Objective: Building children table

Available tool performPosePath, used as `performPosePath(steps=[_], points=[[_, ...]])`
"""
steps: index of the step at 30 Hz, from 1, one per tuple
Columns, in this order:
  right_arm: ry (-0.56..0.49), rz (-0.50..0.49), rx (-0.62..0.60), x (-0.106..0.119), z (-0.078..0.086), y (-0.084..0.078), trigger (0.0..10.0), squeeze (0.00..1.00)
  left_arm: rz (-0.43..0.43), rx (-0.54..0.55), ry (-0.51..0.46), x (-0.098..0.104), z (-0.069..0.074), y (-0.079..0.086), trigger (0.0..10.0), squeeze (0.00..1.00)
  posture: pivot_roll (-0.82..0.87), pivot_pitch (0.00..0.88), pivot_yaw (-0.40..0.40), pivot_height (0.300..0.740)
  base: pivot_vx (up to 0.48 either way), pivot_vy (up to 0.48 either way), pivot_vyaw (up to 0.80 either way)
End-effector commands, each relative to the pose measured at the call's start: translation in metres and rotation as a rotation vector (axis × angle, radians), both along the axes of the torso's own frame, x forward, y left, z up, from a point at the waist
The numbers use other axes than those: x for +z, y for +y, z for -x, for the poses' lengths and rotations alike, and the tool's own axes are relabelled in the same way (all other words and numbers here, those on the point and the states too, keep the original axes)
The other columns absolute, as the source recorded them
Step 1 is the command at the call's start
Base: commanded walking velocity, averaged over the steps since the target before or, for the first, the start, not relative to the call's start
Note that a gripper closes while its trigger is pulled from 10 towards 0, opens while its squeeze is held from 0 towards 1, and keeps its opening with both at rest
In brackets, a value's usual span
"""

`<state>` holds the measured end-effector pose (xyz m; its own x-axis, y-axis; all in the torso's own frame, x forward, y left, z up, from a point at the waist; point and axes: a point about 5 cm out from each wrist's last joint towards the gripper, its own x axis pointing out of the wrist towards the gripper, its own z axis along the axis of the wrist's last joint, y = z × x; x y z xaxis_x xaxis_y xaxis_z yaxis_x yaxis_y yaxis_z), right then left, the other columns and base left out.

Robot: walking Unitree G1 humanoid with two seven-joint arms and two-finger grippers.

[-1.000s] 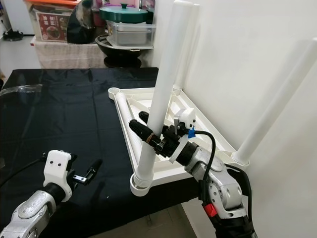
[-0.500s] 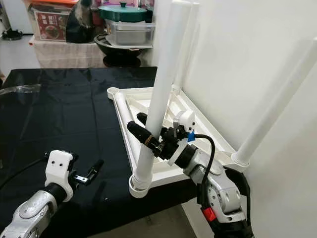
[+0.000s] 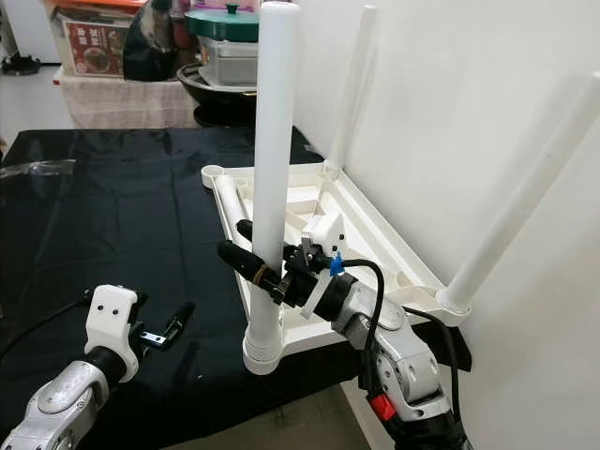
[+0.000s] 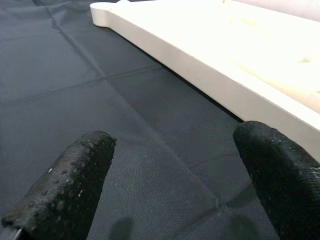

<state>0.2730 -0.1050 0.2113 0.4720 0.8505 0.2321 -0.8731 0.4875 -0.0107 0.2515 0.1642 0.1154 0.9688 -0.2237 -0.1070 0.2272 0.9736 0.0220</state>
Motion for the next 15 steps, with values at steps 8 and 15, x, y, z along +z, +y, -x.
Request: performPosePath(steps=[8, 15], points=[[0.098, -0.031, -0.022, -0.022, -0.006, -0.011, 0.0, 0.0, 0.016, 0.01, 0.021, -0.005, 0.002, -0.001, 10.0, 0.0, 0.12, 0.0, -0.119, 0.74, 0.0, 0.0, 0.0], [0.056, -0.055, -0.044, -0.022, -0.007, -0.029, 0.0, 0.0, 0.023, 0.016, 0.023, -0.004, 0.0, 0.002, 10.0, 0.0, 0.12, 0.0, -0.111, 0.74, 0.0, 0.0, 0.0]])
